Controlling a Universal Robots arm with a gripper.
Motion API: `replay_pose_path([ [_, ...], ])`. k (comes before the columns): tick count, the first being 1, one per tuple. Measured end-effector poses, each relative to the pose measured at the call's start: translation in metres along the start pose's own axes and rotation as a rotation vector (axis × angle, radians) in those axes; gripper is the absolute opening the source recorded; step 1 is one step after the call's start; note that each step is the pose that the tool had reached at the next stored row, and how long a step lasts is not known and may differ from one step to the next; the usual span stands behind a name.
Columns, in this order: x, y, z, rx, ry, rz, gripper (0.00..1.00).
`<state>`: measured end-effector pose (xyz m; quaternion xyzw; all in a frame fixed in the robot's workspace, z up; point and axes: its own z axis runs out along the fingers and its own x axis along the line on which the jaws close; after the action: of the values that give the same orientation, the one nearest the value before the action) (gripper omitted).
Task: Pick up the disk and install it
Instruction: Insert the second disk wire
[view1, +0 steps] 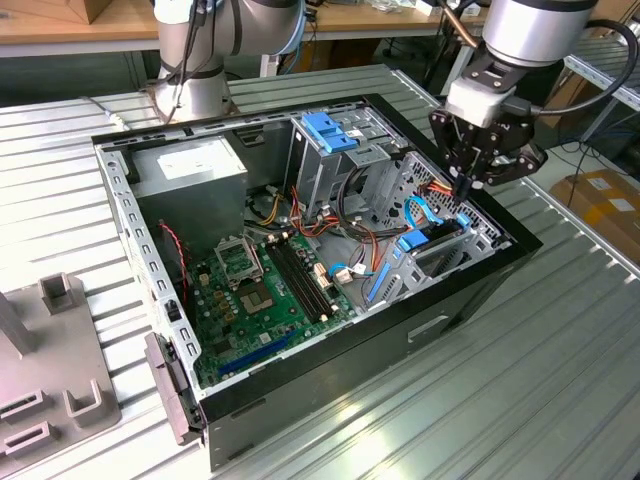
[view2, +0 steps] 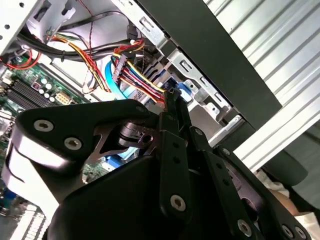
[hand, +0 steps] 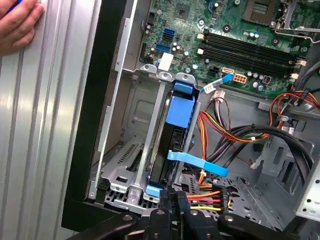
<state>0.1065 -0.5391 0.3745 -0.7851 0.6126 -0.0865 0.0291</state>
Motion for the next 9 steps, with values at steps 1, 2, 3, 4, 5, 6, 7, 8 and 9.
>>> replay_pose_path([
  [1, -0.0001, 0.0, -0.0001, 0.0004, -0.0059, 0.018, 0.16],
  [2, -0.0001, 0.0, 0.0002, -0.0012, -0.0057, 0.044, 0.16],
  [3, 0.0, 0.0001, 0.0004, -0.0029, -0.0034, 0.064, 0.16],
  [4, 0.0, 0.0001, 0.0007, -0.0042, -0.0016, 0.077, 0.16],
  [5, -0.0001, 0.0002, 0.0011, -0.008, 0.0046, 0.116, 0.16],
  [6, -0.0002, 0.0002, 0.0015, -0.0103, 0.0083, 0.139, 0.16],
  [7, -0.0002, 0.0003, 0.0017, -0.0117, 0.0103, 0.154, 0.16],
  [8, -0.0002, 0.0003, 0.0018, -0.0132, 0.0124, 0.172, 0.16],
  [9, -0.0002, 0.0003, 0.0017, -0.0146, 0.0117, 0.193, 0.16],
])
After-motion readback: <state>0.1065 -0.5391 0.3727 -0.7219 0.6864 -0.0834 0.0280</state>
